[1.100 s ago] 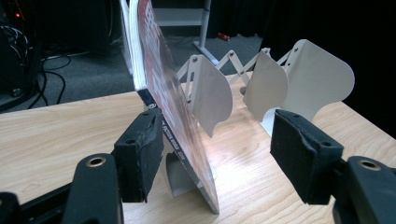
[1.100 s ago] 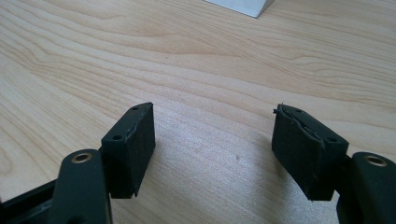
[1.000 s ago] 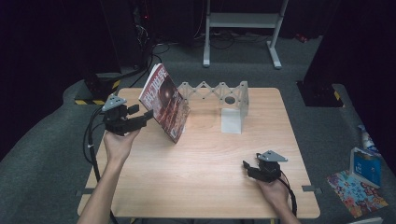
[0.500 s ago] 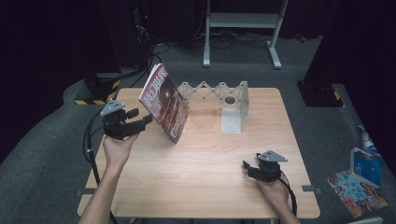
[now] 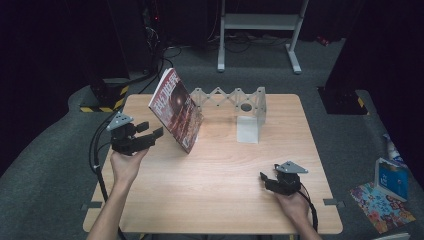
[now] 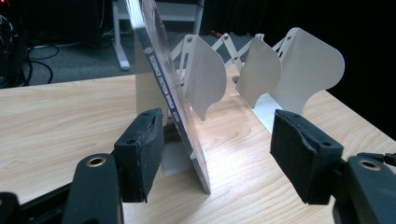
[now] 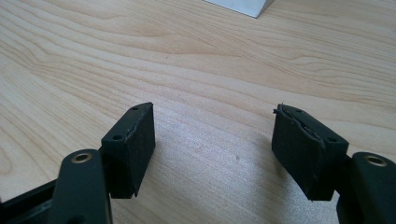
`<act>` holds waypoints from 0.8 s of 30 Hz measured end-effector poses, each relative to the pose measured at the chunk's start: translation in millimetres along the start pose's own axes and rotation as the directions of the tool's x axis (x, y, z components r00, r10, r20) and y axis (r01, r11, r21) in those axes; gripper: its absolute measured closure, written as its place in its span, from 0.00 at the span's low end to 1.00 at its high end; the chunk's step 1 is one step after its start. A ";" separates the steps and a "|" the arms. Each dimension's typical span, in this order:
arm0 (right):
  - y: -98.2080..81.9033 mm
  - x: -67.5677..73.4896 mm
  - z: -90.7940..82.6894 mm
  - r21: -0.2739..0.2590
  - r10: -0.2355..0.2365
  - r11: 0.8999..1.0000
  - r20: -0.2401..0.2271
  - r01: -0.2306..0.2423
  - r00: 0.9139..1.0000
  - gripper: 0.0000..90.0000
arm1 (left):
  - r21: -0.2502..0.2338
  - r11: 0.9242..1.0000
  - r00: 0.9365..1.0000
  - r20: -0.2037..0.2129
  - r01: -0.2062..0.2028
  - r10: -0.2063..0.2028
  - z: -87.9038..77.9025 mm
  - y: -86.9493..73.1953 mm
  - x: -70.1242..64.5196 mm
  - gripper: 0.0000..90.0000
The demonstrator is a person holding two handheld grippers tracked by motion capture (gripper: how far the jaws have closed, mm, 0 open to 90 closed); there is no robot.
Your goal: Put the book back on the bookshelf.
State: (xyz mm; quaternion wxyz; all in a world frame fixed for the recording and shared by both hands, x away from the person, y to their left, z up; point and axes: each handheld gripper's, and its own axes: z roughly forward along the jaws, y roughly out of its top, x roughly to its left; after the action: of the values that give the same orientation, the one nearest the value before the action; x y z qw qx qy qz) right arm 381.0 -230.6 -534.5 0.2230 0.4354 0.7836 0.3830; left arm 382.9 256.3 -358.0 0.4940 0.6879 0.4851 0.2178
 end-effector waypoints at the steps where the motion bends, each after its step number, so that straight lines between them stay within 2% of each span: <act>1: 0.0 0.0 0.0 0.000 0.000 1.000 0.000 0.000 1.000 0.34 | 0.001 1.000 1.000 0.000 0.003 -0.003 -0.2 -1.1 0.2 0.39; 24: 0.0 -0.1 0.1 -0.001 -0.001 1.000 -0.001 0.001 1.000 0.34 | 0.021 1.000 1.000 0.011 0.024 -0.024 0.8 -28.0 3.1 0.39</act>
State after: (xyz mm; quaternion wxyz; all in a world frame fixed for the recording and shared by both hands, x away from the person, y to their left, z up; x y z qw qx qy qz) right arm 381.1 -230.6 -534.5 0.2233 0.4347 0.7836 0.3835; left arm 372.2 259.8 -383.9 0.4922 0.6882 0.4928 0.2031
